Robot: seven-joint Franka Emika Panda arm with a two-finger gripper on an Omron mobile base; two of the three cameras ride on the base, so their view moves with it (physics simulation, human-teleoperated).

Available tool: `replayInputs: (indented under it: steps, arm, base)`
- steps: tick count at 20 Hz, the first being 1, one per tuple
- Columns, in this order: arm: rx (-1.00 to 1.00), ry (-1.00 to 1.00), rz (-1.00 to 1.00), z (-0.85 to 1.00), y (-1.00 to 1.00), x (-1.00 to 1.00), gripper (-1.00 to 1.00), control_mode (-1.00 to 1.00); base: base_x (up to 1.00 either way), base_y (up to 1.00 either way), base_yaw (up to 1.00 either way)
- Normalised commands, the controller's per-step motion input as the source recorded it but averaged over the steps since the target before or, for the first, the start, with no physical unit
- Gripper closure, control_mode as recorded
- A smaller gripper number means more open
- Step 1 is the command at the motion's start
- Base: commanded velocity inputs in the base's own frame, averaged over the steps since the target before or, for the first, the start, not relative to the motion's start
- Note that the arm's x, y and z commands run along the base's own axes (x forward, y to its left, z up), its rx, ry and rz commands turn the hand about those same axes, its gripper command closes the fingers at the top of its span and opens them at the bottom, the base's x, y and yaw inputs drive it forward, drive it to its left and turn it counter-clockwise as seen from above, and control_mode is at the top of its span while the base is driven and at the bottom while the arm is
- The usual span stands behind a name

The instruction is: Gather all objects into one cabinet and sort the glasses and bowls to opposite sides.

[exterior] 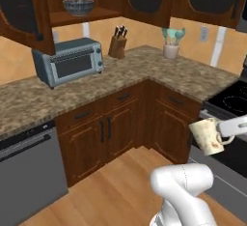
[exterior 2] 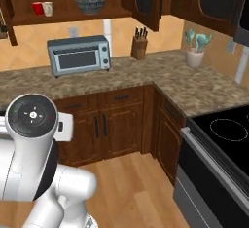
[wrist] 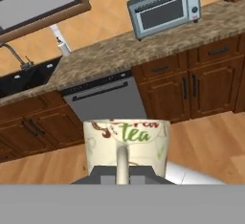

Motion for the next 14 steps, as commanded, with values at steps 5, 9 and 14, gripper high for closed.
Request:
replayInputs:
  steps: [5,9,14]
  arm:
    - [0.00,0.00,0.00,0.00,0.00,0.00,1.00,1.00]
    - [0.00,0.00,0.00,0.00,0.00,0.00,1.00,1.00]
    - [0.00,0.00,0.00,0.00,0.00,0.00,1.00,1.00]
  base:
    - [1.00,-0.12,0.16]
    - [1.00,-0.30,0.14]
    - [0.90,-0.02,0.18]
